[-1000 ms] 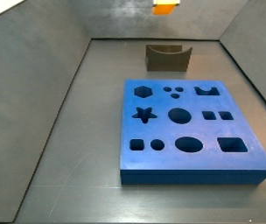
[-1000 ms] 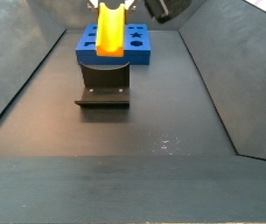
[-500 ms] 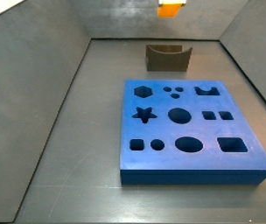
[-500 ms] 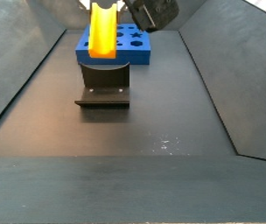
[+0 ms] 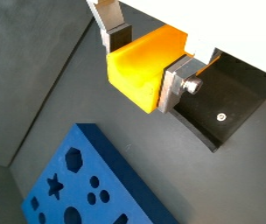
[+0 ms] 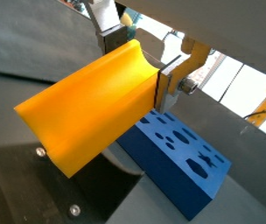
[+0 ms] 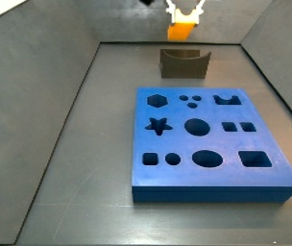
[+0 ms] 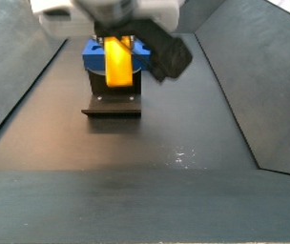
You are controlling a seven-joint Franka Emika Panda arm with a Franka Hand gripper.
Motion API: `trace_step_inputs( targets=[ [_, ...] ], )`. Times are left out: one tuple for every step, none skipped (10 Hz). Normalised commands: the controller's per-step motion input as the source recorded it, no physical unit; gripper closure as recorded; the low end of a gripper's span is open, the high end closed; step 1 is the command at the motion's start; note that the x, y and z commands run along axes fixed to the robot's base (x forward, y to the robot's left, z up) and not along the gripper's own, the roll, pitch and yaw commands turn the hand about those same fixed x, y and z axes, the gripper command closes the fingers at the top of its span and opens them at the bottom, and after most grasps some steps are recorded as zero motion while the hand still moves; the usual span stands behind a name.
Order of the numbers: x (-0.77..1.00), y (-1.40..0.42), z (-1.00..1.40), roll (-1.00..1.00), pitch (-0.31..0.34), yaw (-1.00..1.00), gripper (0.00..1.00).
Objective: Pick up the arch object. Move up. Place the arch object on the fixture. Regrasp the arch object. Move to above the board. Insert the arch object.
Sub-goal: Place the arch object on the fixture, then regrasp the arch object.
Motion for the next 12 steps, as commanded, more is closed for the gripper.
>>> trace_step_inputs(
  targets=[
    [0.23, 0.13, -1.00, -0.30, 0.174, -0.23, 1.00],
    [0.25, 0.12, -1.00, -0.21, 0.108, -0.24, 1.00],
    [0.26, 0.12, -1.00, -0.18, 0.060, -0.24, 1.00],
    [0.27, 0.12, -1.00, -0.18, 0.034, -0.23, 1.00],
    [0.24, 0.10, -0.85, -0.18, -0.004, -0.19, 1.00],
    [0.21, 0.08, -0.67, -0.18, -0.025, -0.16, 1.00],
    [0.18, 0.10, -0.57, -0.15, -0.040, -0.13, 1.00],
    [0.16, 0.11, -0.55, -0.14, -0.051, -0.11, 1.00],
    [0.11, 0.11, -0.55, -0.15, -0.052, -0.08, 1.00],
    [0.00, 0.00, 0.00, 0.00, 0.000, 0.00, 0.00],
    [0.00, 0.00, 1.00, -0.01, 0.024, 0.10, 0.00],
    [0.00, 0.00, 1.00, 0.00, 0.027, 0.10, 0.00]
  ],
)
